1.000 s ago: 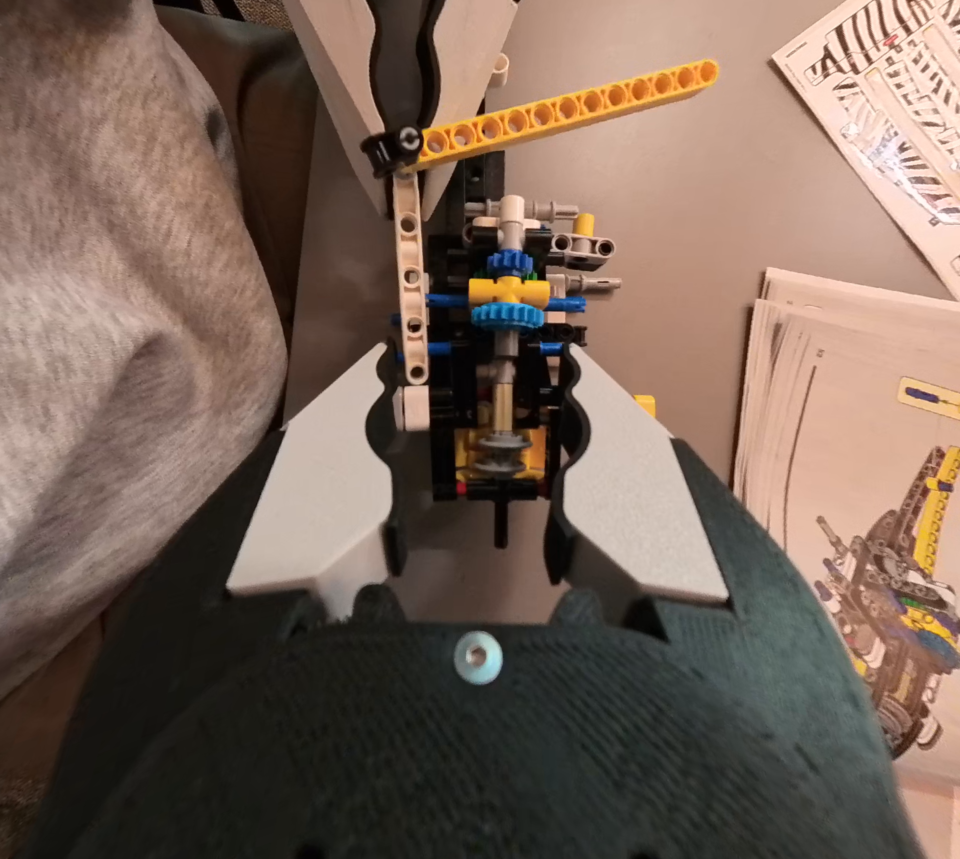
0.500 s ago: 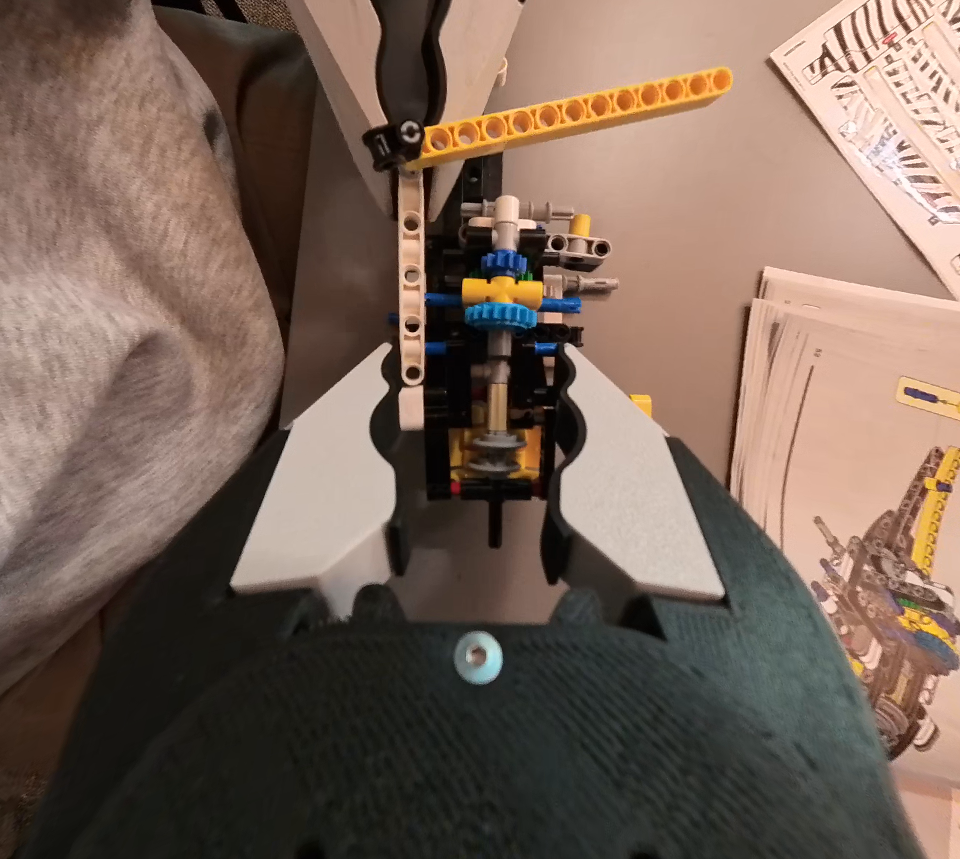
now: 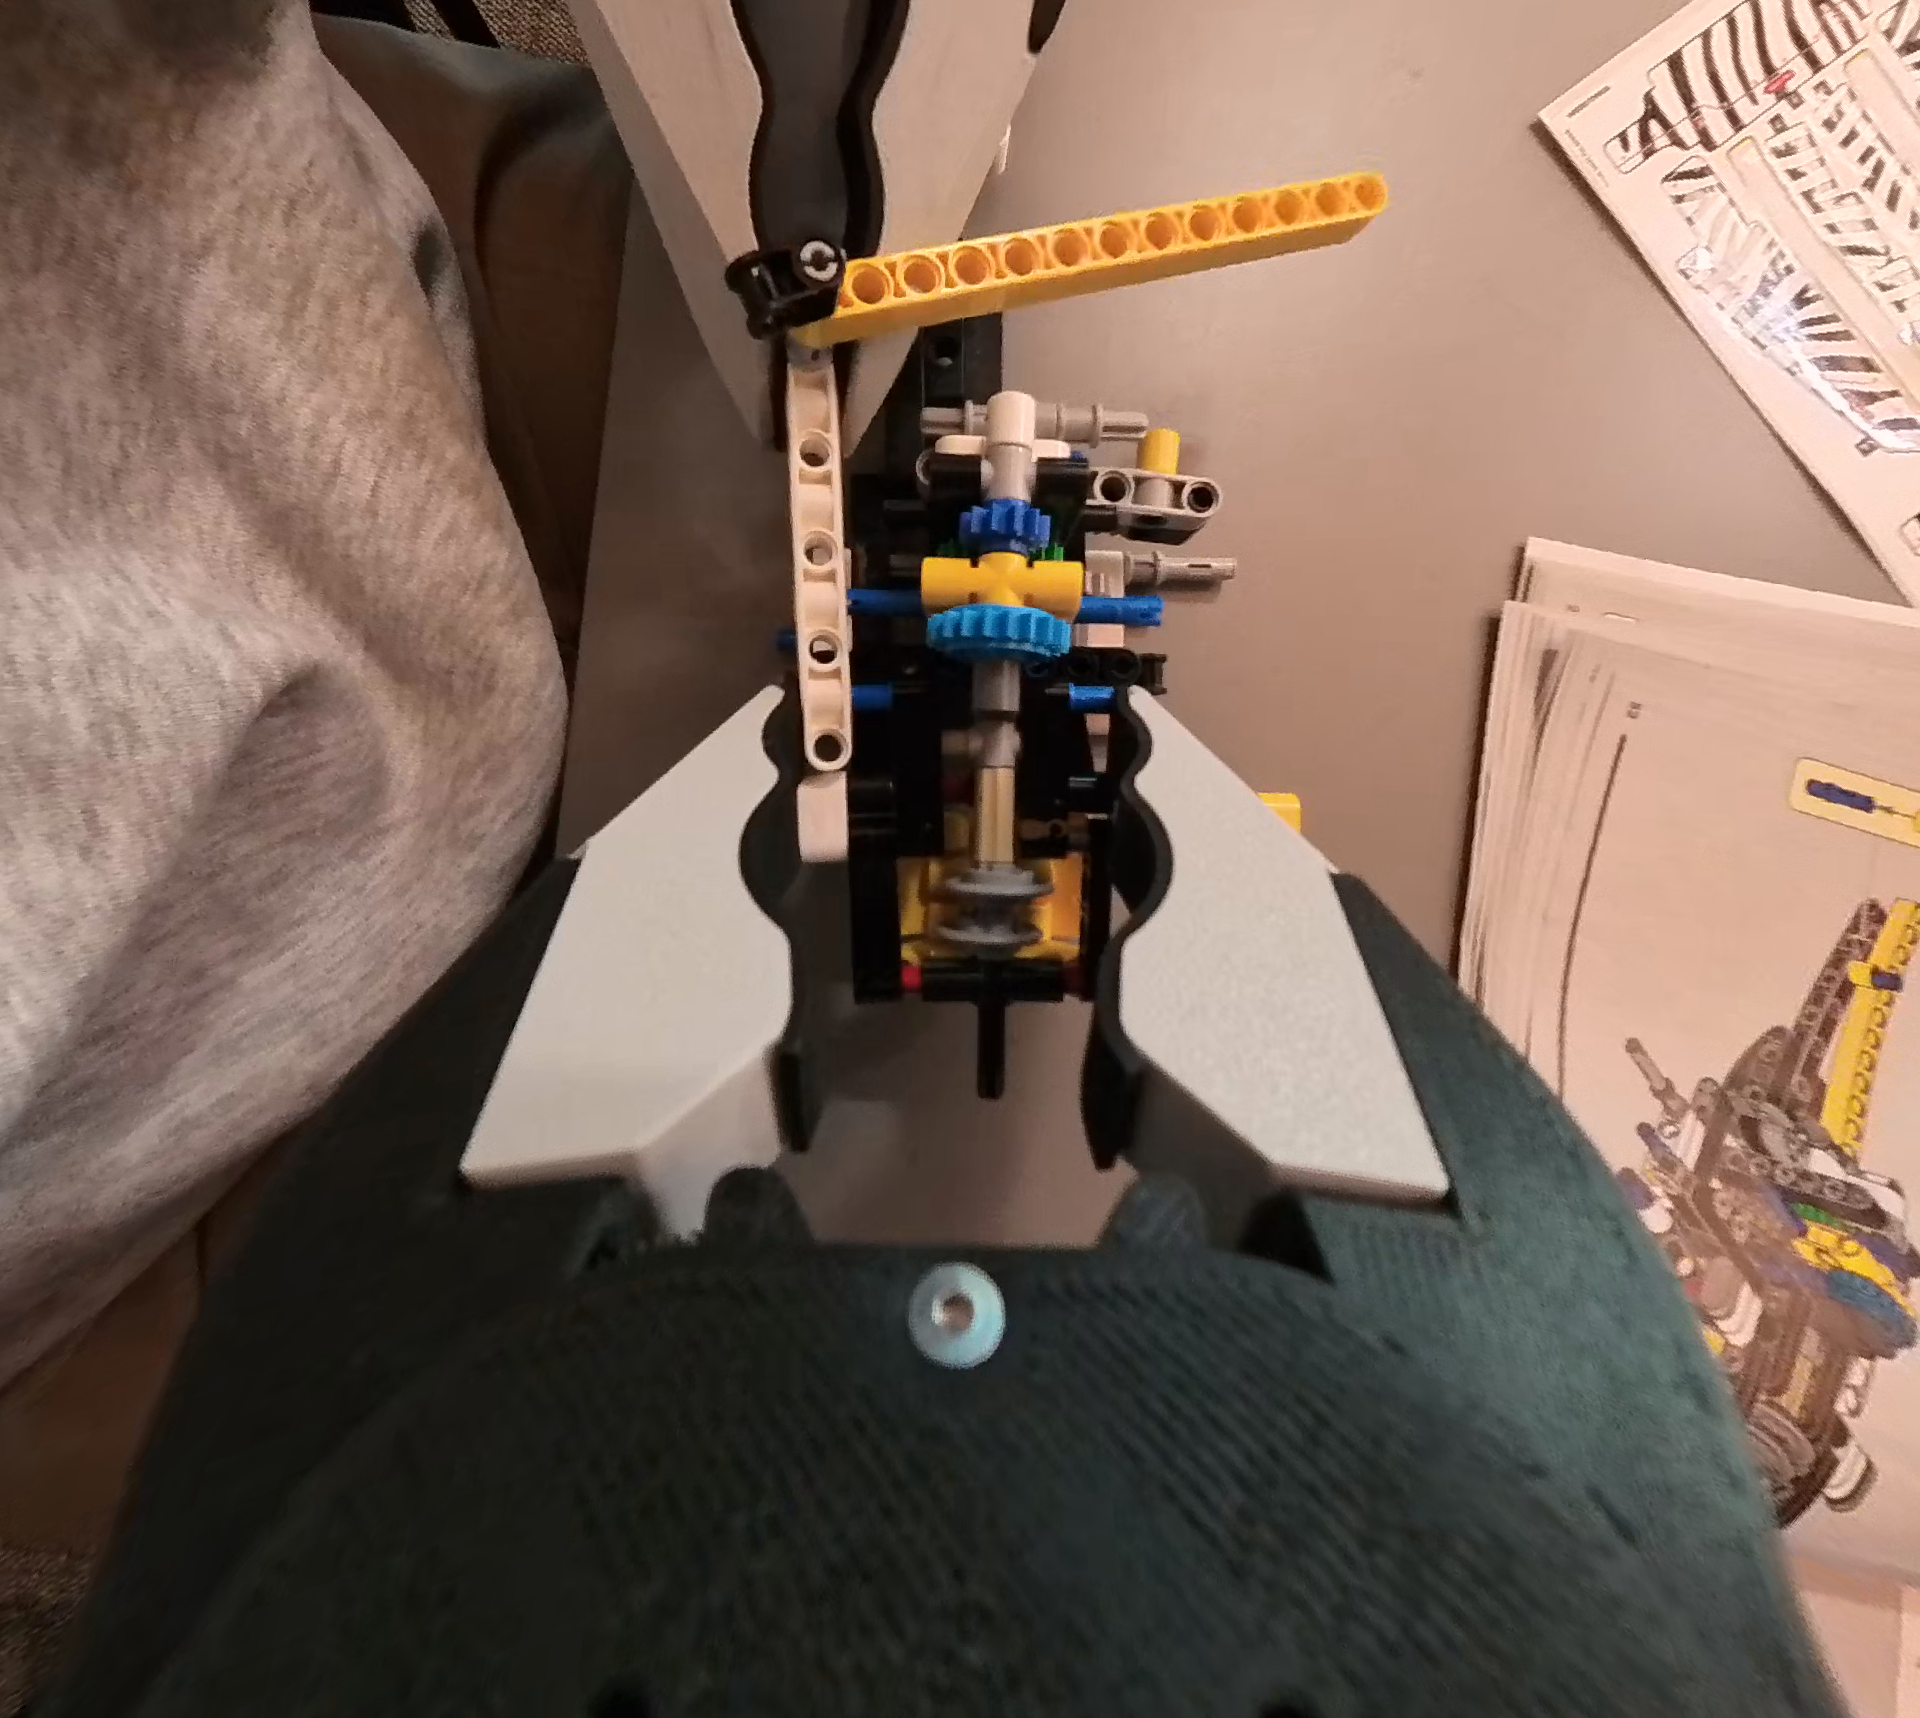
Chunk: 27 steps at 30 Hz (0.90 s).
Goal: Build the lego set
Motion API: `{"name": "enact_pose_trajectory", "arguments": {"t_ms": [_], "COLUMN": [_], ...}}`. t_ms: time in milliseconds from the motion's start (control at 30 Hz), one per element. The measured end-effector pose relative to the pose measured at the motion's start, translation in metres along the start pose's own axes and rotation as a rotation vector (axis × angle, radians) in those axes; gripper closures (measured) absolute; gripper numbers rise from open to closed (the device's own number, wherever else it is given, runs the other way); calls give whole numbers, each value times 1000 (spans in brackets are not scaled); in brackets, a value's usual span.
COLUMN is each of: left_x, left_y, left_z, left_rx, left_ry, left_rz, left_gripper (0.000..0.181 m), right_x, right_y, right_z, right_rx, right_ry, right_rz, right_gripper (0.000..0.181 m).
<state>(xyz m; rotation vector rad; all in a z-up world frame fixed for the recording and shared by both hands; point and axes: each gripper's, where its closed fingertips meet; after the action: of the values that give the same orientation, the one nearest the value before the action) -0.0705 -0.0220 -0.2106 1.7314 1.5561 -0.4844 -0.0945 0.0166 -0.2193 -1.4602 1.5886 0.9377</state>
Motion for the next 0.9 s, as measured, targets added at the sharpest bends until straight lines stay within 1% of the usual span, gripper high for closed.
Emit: {"name": "enact_pose_trajectory", "arguments": {"t_ms": [33, 267, 467, 567, 633, 733, 900], "left_x": [0, -2, 3, 3, 3, 1, -3], "left_y": [0, -1, -1, -1, 1, 0, 0], "left_z": [0, 2, 10, 7, 7, 6, 3], "left_rx": [3, 18, -12, -14, 3, 32, 63], "left_ry": [-13, -76, -115, -82, -70, -53, -7], "left_rz": [-8, -28, -4, -6, 9, -11, -3], "left_gripper": [175, 175, 176, 176, 176, 176, 175], "right_x": [0, 2, 3, 2, 3, 3, 3], "right_y": [0, -1, -3, -2, -2, -3, -4], "right_z": [0, 2, 3, 4, 4, 3, 1], "right_rx": [0, -7, -7, -5, -7, -8, -7], "right_ry": [0, -4, -7, -7, -7, -7, -4], "right_rz": [1, 7, 11, 16, 13, 10, 4], "right_gripper": [124, 123, 122, 123, 122, 122, 121]}}
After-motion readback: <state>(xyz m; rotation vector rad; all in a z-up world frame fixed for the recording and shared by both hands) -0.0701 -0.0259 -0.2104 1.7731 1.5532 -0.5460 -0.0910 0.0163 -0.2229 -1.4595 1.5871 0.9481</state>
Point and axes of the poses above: each gripper's, where its closed fingertips meet, x out along the fingers, z out of its underside, y = z × x across the jaws, and after that the axes turned 10 degrees about -y, right-handed
